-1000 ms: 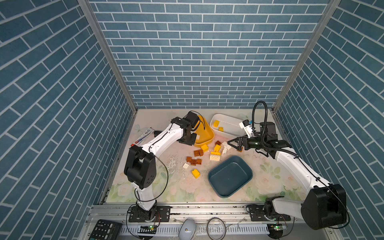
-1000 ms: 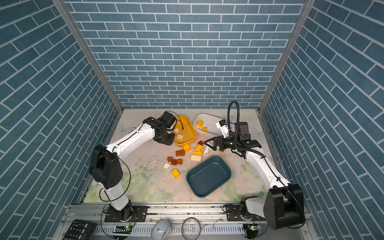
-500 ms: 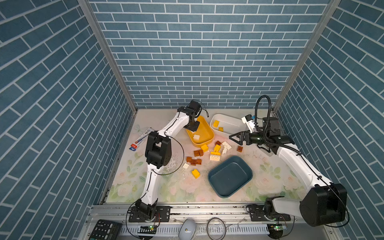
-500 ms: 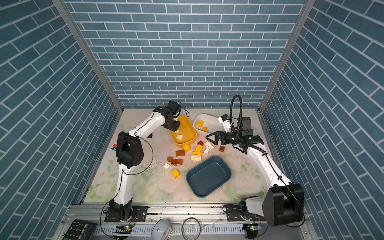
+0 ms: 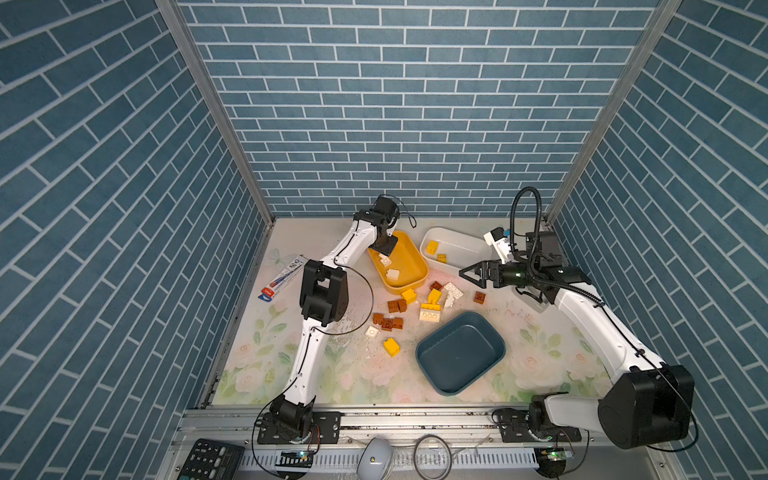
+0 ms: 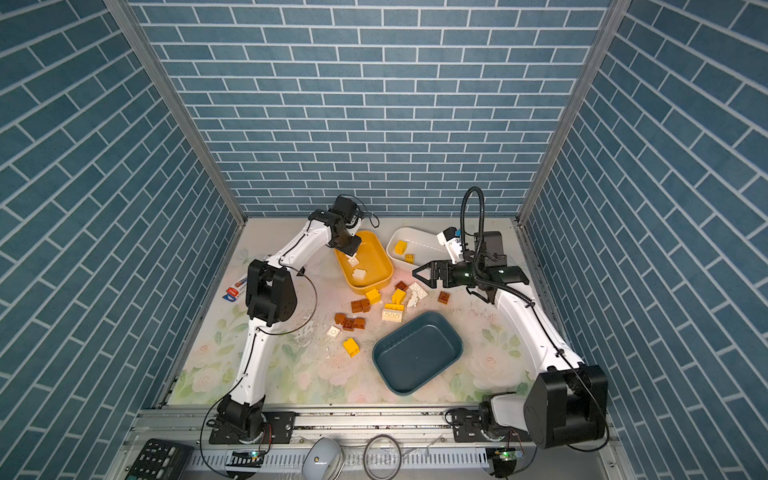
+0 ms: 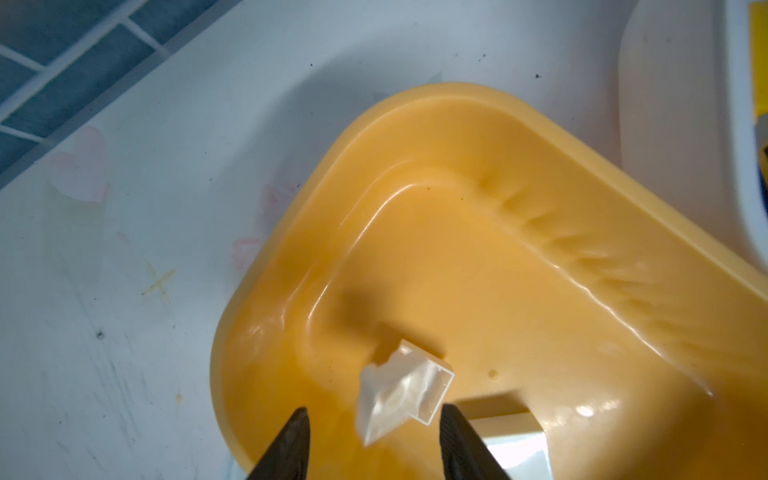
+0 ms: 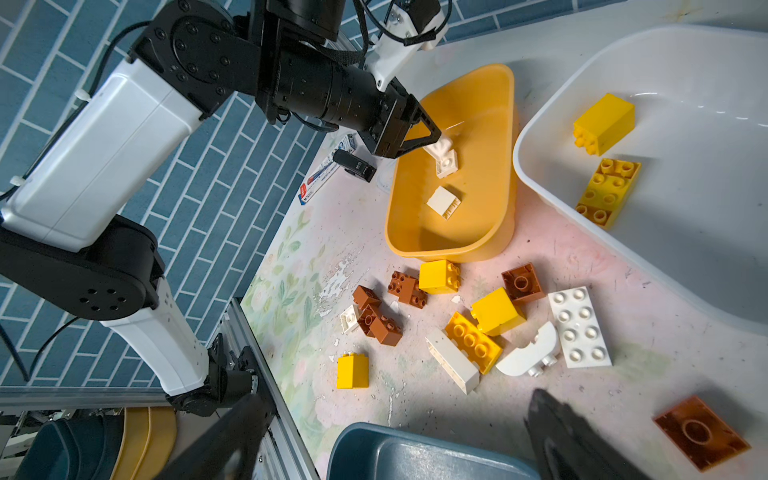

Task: Sort the legos into containers by color
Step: 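Carry the white brick with the left gripper and release it into the yellow tub, then move the left gripper back to the bricks and grasp a white brick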

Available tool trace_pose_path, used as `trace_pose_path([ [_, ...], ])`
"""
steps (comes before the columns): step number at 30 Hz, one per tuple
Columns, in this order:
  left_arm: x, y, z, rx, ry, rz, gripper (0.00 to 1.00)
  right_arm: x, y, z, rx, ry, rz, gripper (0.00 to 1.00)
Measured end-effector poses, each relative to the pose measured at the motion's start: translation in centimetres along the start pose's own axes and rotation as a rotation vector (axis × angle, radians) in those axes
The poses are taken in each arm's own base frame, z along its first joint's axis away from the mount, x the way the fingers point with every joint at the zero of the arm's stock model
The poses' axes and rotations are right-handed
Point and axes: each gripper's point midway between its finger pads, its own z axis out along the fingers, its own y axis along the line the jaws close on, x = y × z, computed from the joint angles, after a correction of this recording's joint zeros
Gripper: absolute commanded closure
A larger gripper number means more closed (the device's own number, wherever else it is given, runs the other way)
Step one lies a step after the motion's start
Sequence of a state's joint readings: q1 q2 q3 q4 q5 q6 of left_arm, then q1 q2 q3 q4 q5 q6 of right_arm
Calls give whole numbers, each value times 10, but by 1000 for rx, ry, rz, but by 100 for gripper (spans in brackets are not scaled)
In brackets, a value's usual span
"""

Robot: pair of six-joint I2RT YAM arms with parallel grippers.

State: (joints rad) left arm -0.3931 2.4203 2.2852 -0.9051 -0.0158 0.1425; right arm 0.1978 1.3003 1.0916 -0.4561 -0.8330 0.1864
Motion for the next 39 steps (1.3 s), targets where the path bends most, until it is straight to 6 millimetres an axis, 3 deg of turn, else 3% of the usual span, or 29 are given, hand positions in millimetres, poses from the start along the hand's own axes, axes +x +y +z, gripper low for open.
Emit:
trace_pose_path([
  [5, 2, -6, -6, 34, 6, -2, 22, 2, -3, 2, 3, 9, 10, 2],
  [8, 9, -10, -24, 53, 14, -8, 18, 2, -3, 2, 2, 10, 11, 2],
  [15, 54, -37, -105, 90, 19, -17, 16, 4, -4, 5, -11, 6, 7, 2],
  [20, 107, -71, -134, 127, 49, -1, 16, 9, -3, 6, -28, 14, 14, 2],
  [25, 178, -88, -129, 152, 146, -32, 18, 13, -4, 8, -39, 20, 19, 2],
  [30, 227, -96, -110, 163, 215, -66, 23, 22, -4, 8, -42, 27, 30, 2],
  [34, 244, -102, -92, 172, 226, -77, 27, 30, -4, 7, -44, 33, 44, 2],
  [39, 246, -111, -79, 172, 218, -68, 32, 32, -2, 5, -46, 34, 48, 2],
])
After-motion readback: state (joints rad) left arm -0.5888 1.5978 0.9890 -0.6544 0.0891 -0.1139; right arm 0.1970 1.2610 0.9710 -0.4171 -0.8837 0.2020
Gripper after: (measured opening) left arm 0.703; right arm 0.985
